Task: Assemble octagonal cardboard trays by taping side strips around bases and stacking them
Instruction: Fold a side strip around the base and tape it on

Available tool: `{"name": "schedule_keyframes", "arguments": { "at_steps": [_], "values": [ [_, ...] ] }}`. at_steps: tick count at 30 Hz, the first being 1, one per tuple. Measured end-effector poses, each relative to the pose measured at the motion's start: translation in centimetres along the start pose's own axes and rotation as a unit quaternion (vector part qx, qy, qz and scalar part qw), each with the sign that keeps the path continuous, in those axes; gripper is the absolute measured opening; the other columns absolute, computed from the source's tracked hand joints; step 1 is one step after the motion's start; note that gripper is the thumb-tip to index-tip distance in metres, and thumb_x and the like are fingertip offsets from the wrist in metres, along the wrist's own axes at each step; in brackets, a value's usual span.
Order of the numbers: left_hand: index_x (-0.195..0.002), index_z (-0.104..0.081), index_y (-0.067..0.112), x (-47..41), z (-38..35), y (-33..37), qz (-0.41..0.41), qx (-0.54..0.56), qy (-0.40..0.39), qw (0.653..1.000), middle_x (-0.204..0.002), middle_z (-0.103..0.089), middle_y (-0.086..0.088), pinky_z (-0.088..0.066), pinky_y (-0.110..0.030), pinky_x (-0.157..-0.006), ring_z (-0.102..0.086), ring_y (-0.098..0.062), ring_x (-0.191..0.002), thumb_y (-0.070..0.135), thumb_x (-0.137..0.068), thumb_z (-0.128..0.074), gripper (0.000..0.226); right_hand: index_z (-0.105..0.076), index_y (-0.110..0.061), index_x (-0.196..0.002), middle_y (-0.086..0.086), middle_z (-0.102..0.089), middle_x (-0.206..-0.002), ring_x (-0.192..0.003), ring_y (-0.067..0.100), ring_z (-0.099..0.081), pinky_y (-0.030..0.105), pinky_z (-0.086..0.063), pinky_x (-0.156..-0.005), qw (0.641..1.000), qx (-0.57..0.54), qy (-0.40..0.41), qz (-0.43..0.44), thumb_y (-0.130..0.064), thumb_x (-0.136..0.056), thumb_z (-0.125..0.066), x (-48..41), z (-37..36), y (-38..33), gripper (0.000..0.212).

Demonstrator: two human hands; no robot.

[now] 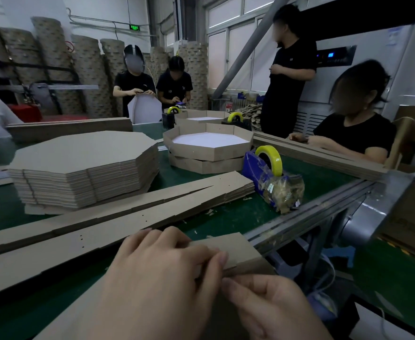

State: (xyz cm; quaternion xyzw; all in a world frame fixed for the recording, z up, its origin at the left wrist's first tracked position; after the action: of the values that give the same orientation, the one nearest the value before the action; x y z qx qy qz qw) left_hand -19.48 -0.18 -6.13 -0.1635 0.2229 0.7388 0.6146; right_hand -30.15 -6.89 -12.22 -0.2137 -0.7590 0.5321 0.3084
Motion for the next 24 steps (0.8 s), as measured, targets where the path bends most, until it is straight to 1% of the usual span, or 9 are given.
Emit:
{"name": "schedule_keyframes", "arguments": {
  "at_steps": [2, 4, 7, 9, 11, 13, 16, 19, 24],
  "values": [
    [-0.058, -0.067, 0.041, -0.1, -0.3, 0.4, 0.007, -0.015, 0.034, 0.999, -0.064, -0.061, 0.015, -0.050, -0.033, -0.056, -0.061, -0.013, -0.055, 0.054, -0.072, -0.064, 0.020, -0.074, 0.004, -0.066, 0.002, -0.043, -0.033, -0.024, 0.006, -0.036, 0.014, -0.024, -0.028, 1.000, -0.027, -0.012, -0.008, -0.004, -0.073, -0.071, 0.2, 0.0, -0.3, 0.011],
    [-0.058, -0.067, 0.040, -0.2, -0.6, 0.5, 0.006, -0.013, 0.033, 0.999, -0.066, -0.062, 0.014, -0.045, -0.028, -0.049, -0.062, -0.014, -0.056, 0.057, -0.073, -0.058, 0.025, -0.072, 0.004, -0.061, 0.004, -0.044, -0.033, -0.024, 0.005, -0.036, 0.012, -0.024, -0.029, 0.999, -0.033, -0.018, -0.015, 0.004, -0.081, -0.064, 0.1, 0.3, -0.4, 0.021],
    [-0.061, -0.069, 0.038, -0.3, -0.9, 0.3, -0.015, -0.024, 0.026, 0.999, -0.071, -0.066, 0.012, -0.040, -0.025, -0.045, -0.064, -0.014, -0.059, 0.059, -0.076, -0.041, 0.037, -0.069, -0.009, -0.047, 0.003, -0.042, -0.035, -0.028, 0.007, -0.034, 0.015, -0.023, -0.036, 0.999, 0.037, -0.020, -0.029, -0.019, -0.068, -0.070, -0.3, 0.9, -0.2, 0.023],
    [-0.062, -0.070, 0.037, -0.3, -0.8, 0.1, -0.020, -0.030, 0.030, 0.999, -0.072, -0.067, 0.011, -0.040, -0.025, -0.044, -0.065, -0.015, -0.061, 0.058, -0.075, -0.041, 0.037, -0.068, -0.008, -0.052, 0.003, -0.044, -0.038, -0.033, 0.009, -0.037, 0.017, -0.026, -0.041, 0.993, 0.108, -0.019, -0.035, -0.031, -0.060, -0.073, -0.3, 1.0, -0.3, 0.025],
    [-0.063, -0.070, 0.038, -0.1, -0.8, -0.2, -0.031, -0.025, 0.029, 0.999, -0.074, -0.067, 0.012, -0.040, -0.023, -0.045, -0.066, -0.015, -0.062, 0.057, -0.075, -0.042, 0.036, -0.070, -0.006, -0.057, -0.001, -0.046, -0.037, -0.032, 0.007, -0.040, 0.015, -0.028, -0.041, 0.990, 0.135, 0.030, -0.020, -0.028, -0.071, -0.077, -0.7, 1.9, 0.1, 0.027],
    [-0.067, -0.070, 0.039, 0.0, -0.9, -0.3, -0.050, -0.029, 0.010, 0.998, -0.076, -0.068, 0.012, -0.041, -0.022, -0.047, -0.066, -0.013, -0.064, 0.058, -0.075, -0.041, 0.035, -0.071, -0.012, -0.055, -0.003, -0.045, -0.036, -0.032, 0.003, -0.040, 0.013, -0.028, -0.039, 0.978, 0.135, 0.145, 0.067, -0.025, -0.077, -0.074, -0.8, 3.2, -0.2, 0.026],
    [-0.076, -0.072, 0.038, 0.4, -1.2, -0.4, -0.068, -0.053, -0.010, 0.996, -0.081, -0.068, 0.008, -0.050, -0.026, -0.048, -0.067, -0.015, -0.067, 0.059, -0.072, -0.041, 0.037, -0.074, -0.036, -0.064, 0.000, -0.059, -0.058, -0.050, 0.007, -0.053, 0.011, -0.037, -0.046, 0.908, 0.133, 0.289, 0.273, -0.026, -0.080, -0.069, -0.3, 4.7, -1.3, 0.019],
    [-0.083, -0.076, 0.034, 0.7, -1.4, -0.7, -0.066, -0.072, -0.030, 0.995, -0.082, -0.069, 0.006, -0.052, -0.023, -0.052, -0.068, -0.015, -0.066, 0.059, -0.066, -0.044, 0.043, -0.066, -0.051, -0.095, -0.013, -0.053, -0.078, -0.072, 0.006, -0.055, 0.010, -0.038, -0.059, 0.874, 0.272, 0.242, 0.323, -0.055, -0.074, -0.050, -1.0, 4.2, -1.2, 0.027],
    [-0.095, -0.078, 0.026, 0.9, -1.2, -1.4, -0.067, -0.121, -0.037, 0.990, -0.079, -0.068, 0.001, -0.053, -0.028, -0.051, -0.067, -0.019, -0.062, 0.059, -0.048, -0.059, 0.060, -0.069, -0.037, -0.106, -0.012, -0.045, -0.077, -0.068, 0.005, -0.052, 0.007, -0.035, -0.057, 0.832, 0.299, 0.255, 0.391, -0.054, -0.079, -0.051, -1.4, 4.0, -0.4, 0.037]
  ]
}}
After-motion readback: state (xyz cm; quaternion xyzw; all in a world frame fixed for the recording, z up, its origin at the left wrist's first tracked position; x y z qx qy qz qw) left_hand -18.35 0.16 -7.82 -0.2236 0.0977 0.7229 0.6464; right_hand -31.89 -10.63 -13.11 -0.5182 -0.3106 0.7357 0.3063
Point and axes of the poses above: each hand's wrist, its own x-axis away from the middle knuckle, its own z-axis out of the back of the hand, y = z × x, the point moved 4 cm from there along -x, towards the middle knuckle
